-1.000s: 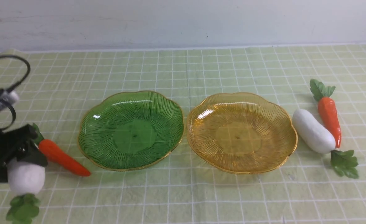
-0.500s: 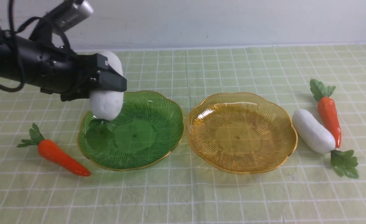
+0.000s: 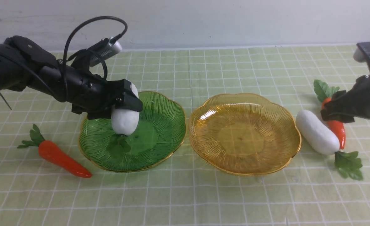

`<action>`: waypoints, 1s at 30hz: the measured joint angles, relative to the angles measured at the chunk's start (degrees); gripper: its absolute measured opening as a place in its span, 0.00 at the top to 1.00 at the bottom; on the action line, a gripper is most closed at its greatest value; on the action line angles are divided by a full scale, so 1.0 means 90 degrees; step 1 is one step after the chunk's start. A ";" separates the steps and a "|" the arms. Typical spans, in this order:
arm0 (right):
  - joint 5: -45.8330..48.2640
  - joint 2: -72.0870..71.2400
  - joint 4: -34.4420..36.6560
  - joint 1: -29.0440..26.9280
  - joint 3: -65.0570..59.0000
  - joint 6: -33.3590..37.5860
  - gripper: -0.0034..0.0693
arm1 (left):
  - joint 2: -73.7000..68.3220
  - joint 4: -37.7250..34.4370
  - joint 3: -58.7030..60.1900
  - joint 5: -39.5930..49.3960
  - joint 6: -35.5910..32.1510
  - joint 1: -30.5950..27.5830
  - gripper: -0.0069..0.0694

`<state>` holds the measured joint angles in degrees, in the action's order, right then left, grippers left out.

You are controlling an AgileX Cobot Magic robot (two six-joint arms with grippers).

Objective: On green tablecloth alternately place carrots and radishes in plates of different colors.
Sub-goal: 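Pick up the white radish and place it in the left plate, then place the white radish onto the plate beside the other radish with the right gripper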

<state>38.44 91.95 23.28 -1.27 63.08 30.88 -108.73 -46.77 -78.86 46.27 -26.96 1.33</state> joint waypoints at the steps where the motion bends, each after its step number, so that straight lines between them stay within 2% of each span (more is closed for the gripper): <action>1: -0.0106 0.0097 0.0006 0.0000 0.0005 0.0062 0.39 | -0.0012 -0.0006 -0.0027 0.0000 0.0019 0.0000 0.23; 6: -0.0788 0.0878 0.0049 0.0000 0.0038 0.0238 0.16 | -0.0017 -0.0028 -0.0188 -0.0005 0.0070 0.0000 0.16; 11: -0.1101 0.1447 0.0049 0.0000 0.0043 0.0246 0.13 | -0.0017 -0.0006 -0.0340 0.0131 0.0179 -0.0038 0.17; 14: -0.1141 0.1780 0.0082 0.0000 0.0043 0.0248 0.15 | -0.0005 0.0053 -0.0545 0.0614 0.0446 -0.0237 0.29; 16: -0.1141 0.1866 0.0098 0.0000 0.0043 0.0174 0.22 | 0.0040 0.0119 -0.0635 0.0913 0.0556 -0.0454 0.40; 18: -0.1058 0.1837 0.0090 0.0000 0.0088 -0.0072 0.33 | 0.0145 0.0235 -0.0650 0.1333 0.0591 -0.0765 0.59; 19: -0.1031 0.1814 0.0072 0.0000 0.0111 -0.0118 0.33 | 0.0171 0.0248 -0.0650 0.1410 0.0597 -0.0796 0.63; 20: -0.0916 0.1702 -0.0011 0.0000 0.0190 -0.0253 0.33 | 0.0266 0.0363 -0.0650 0.1685 0.0603 -0.1030 0.75; 21: -0.0778 0.1549 -0.0080 0.0000 0.0282 -0.0372 0.32 | 0.0359 0.0437 -0.0650 0.1859 0.0637 -0.1212 0.82; 23: -0.0455 0.1125 -0.0087 0.0000 0.0555 -0.0700 0.32 | 0.0648 0.0513 -0.0555 0.2142 0.0765 -0.1649 0.89; 24: -0.0433 0.1077 -0.0087 0.0000 0.0555 -0.0700 0.32 | 0.0680 0.0519 -0.0538 0.2167 0.0765 -0.1649 0.89; 25: -0.0355 0.0739 0.0059 0.0048 0.0739 -0.0891 0.32 | 0.0951 0.0597 -0.0392 0.2212 0.0765 -0.1952 0.91; 30: -0.0434 0.0242 0.1300 0.0710 0.1223 -0.0933 0.32 | 0.1855 0.1133 0.0260 0.1893 0.0913 -0.2488 0.92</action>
<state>34.54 94.12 34.98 5.12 74.08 22.49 -92.04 -36.57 -76.52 63.31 -18.75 -21.06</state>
